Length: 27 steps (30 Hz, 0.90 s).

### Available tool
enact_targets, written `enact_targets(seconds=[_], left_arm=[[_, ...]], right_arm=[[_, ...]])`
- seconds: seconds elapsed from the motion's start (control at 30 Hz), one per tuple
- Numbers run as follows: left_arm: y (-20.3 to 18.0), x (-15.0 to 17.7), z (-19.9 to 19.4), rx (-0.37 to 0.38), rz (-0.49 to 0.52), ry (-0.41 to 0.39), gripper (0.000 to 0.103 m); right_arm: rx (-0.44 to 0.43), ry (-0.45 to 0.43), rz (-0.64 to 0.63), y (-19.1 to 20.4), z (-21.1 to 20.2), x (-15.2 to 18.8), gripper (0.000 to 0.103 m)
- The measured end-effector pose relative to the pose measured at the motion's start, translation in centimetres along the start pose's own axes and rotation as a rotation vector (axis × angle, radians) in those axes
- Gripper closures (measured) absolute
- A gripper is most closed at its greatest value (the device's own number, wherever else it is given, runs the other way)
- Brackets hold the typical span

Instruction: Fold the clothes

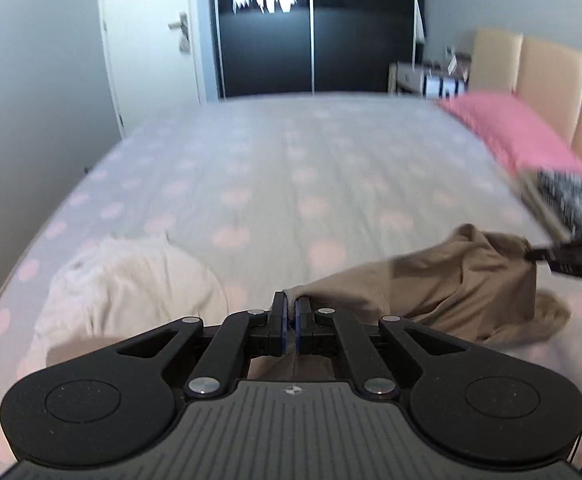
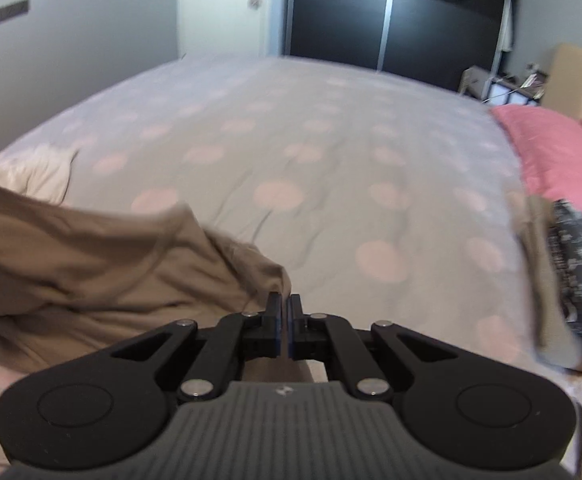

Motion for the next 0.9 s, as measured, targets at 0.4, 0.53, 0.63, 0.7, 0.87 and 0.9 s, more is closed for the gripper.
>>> enact_targets(seconds=[0.4, 0.53, 0.63, 0.7, 0.87, 0.9], left_arm=[[-6.1, -9.6, -13.1, 0.244, 0.0, -0.359, 0.102], [-8.1, -11.7, -17.8, 0.322, 0.012, -0.466, 0.102], [-8.5, -12.2, -20.6, 0.364, 0.005, -0.505, 0.102], [-8.1, -12.1, -21.9, 0.394, -0.014, -0.505, 0.102], [-6.8, -12.2, -22.1, 0.433, -0.053, -0.463, 0.102], [-6.5, -12.2, -22.0, 0.44, -0.061, -0.451, 0.102]], right_arm=[[0.242, -0.354, 0.1, -11.1, -20.4, -4.6, 0.1], [0.3, -0.484, 0.09, -12.6, -27.6, -5.2, 0.1], [0.318, -0.585, 0.108, -13.0, -32.4, -5.3, 0.1], [0.301, -0.637, 0.123, -13.0, -35.0, -5.3, 0.1], [0.277, -0.68, 0.118, -12.4, -37.8, -5.4, 0.1], [0.275, -0.673, 0.114, -12.2, -37.6, -5.4, 0.1]])
Point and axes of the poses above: each gripper's, at about its wrist camera, not at the fingertips, and z roughly the way its jaws point, y to its left, x to its underside, the point moved 5 cm from there along z, roughly the way its jaws point, and after that the axes turned 3 degrees about y, right-handed, at the moved point
